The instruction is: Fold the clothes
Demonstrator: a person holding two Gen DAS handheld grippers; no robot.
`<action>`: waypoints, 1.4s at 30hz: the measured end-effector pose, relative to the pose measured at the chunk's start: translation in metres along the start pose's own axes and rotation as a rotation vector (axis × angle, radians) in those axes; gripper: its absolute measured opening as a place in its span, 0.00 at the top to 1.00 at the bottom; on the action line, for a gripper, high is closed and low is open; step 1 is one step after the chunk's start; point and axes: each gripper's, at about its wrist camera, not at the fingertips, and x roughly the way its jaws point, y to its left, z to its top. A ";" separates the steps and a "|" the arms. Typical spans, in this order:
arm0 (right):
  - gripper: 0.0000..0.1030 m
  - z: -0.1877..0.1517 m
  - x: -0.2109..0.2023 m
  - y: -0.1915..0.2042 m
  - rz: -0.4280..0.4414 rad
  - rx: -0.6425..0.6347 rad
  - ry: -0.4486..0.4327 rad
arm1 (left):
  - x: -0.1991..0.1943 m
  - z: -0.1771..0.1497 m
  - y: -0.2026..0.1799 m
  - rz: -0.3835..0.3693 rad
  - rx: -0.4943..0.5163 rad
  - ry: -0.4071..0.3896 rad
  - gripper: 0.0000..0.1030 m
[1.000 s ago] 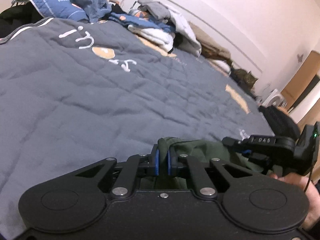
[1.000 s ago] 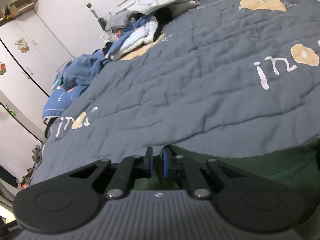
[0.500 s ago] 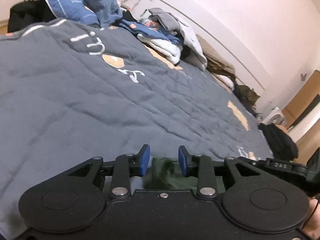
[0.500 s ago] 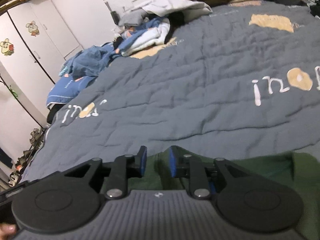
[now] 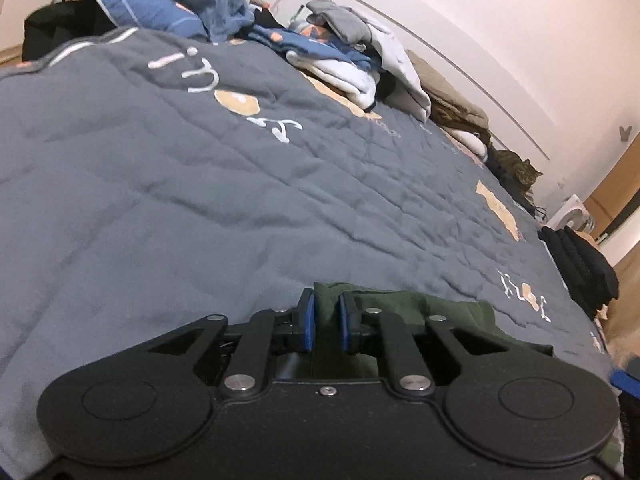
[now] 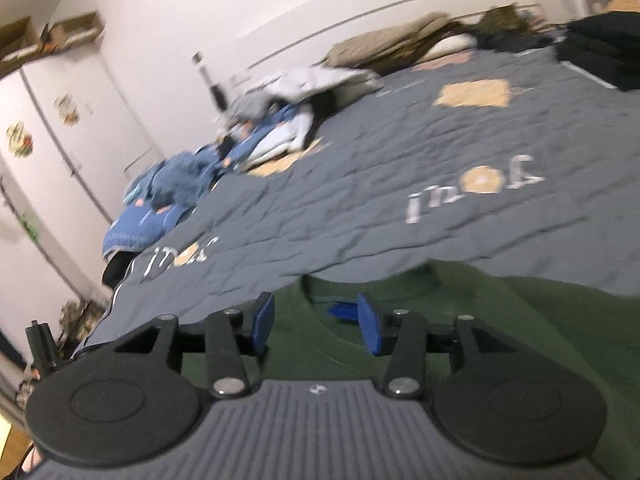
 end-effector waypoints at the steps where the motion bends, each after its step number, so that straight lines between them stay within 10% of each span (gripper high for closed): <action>1: 0.56 -0.003 -0.011 -0.006 -0.013 0.011 -0.023 | -0.001 0.000 -0.001 0.009 0.000 -0.005 0.87; 15: 0.54 -0.028 -0.108 -0.109 -0.224 0.170 -0.153 | -0.040 -0.003 -0.042 -0.009 0.070 -0.056 0.60; 24: 0.54 -0.038 -0.140 -0.134 -0.270 0.156 -0.143 | -0.066 -0.066 -0.133 -0.111 0.343 0.022 0.49; 42: 0.54 -0.051 -0.188 -0.205 -0.376 0.241 -0.083 | -0.079 -0.180 -0.206 -0.256 0.323 0.163 0.40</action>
